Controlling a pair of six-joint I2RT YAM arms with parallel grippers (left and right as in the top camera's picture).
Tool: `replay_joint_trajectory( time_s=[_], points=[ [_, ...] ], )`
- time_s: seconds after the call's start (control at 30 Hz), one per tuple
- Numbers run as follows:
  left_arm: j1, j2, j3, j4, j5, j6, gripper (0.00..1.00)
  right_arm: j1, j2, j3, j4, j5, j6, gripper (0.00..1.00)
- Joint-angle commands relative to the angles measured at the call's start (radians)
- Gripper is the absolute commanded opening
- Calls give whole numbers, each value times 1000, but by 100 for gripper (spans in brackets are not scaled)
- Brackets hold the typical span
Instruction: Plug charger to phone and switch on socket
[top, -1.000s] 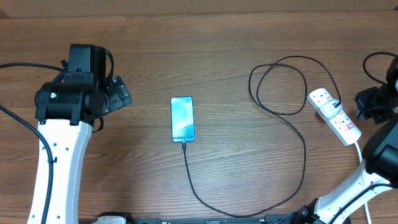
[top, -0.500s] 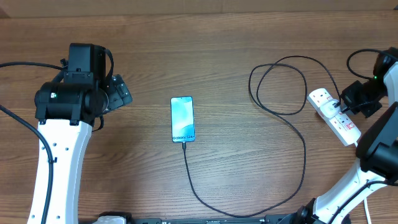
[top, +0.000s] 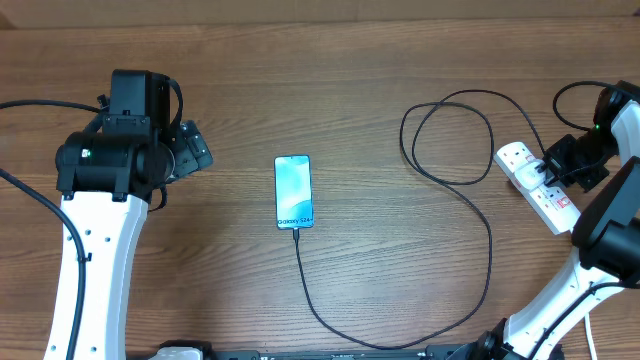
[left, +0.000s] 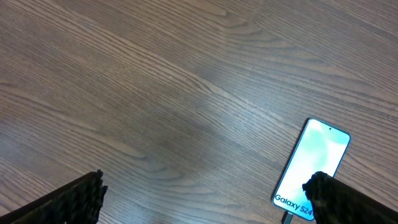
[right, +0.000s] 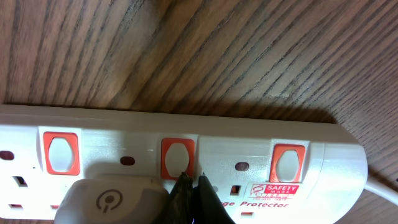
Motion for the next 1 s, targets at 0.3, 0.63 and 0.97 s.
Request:
replay_joint_trajectory(
  time_s=[0.3, 0.63, 0.97],
  points=[
    [-6, -13, 4, -1, 4, -13, 99, 11, 32, 31, 18, -66, -45, 4],
    [-6, -13, 4, -16, 4, -13, 100, 32, 91, 29, -17, -12, -10, 4],
    [-6, -13, 4, -21, 4, -13, 99, 16, 85, 106, -84, -1, 4, 4]
  ],
)
